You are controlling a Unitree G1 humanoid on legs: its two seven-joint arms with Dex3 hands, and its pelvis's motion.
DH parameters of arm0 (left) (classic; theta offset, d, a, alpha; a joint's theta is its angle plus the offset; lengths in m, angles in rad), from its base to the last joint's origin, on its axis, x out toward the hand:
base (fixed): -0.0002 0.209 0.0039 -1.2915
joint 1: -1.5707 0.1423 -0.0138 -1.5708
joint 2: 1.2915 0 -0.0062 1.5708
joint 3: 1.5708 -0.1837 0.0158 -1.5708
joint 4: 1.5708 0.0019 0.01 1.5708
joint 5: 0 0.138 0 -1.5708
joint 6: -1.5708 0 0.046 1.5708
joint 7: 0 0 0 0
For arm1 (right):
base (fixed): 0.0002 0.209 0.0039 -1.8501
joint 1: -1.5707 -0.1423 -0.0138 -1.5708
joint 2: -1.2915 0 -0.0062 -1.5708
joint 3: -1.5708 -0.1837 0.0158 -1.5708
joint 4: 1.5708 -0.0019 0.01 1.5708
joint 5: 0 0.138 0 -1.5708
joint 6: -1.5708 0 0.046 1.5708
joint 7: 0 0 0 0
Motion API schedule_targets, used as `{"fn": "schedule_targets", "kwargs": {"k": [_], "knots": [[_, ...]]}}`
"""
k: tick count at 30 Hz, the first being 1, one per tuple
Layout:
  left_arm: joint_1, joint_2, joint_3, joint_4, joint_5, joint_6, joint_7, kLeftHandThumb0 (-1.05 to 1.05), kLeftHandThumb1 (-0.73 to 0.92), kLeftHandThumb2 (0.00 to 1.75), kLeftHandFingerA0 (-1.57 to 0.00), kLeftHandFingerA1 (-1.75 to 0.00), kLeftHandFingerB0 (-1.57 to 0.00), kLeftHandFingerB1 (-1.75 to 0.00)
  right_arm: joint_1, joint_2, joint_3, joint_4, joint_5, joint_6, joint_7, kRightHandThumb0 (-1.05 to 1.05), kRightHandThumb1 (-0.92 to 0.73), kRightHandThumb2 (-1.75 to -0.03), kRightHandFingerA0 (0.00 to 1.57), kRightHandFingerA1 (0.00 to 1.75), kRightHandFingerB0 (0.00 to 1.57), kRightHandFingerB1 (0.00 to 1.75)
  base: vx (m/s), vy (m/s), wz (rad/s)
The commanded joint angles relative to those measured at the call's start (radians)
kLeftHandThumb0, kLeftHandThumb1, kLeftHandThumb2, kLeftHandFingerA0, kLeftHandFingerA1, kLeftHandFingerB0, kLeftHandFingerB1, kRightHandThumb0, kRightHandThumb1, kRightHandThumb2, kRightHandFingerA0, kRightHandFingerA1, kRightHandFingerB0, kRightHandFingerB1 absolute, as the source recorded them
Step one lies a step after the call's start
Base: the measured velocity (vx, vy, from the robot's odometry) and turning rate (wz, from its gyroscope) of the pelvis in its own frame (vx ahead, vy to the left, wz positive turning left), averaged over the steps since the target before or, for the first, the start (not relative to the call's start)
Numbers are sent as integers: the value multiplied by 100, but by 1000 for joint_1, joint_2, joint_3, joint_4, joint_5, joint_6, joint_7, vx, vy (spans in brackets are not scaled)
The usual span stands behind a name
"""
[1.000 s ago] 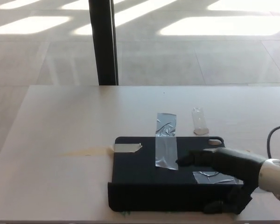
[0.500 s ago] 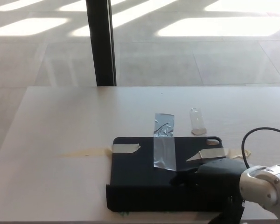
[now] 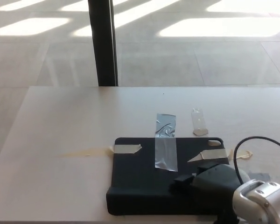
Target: The robot uses its right hand to open a folded tablet cover kept in the middle of the desk
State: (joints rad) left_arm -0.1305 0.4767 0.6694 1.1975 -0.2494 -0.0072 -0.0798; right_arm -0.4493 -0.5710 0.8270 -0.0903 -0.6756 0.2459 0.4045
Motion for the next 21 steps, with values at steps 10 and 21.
{"fn": "schedule_targets", "kwargs": {"k": [10,21], "knots": [[13,46,-18,11,-23,1,-16,-56,44,54,-88,-75,-70,-66,558,-94,-167,-425,-5,189,84,-40,-25,-91,3,52,0,50,0,0,0],[2,50,-25,11,-26,4,-13,-54,45,54,-88,-75,-68,-65,735,-57,-267,-543,26,202,87,-79,-62,-60,24,44,13,26,0,0,0]]}}
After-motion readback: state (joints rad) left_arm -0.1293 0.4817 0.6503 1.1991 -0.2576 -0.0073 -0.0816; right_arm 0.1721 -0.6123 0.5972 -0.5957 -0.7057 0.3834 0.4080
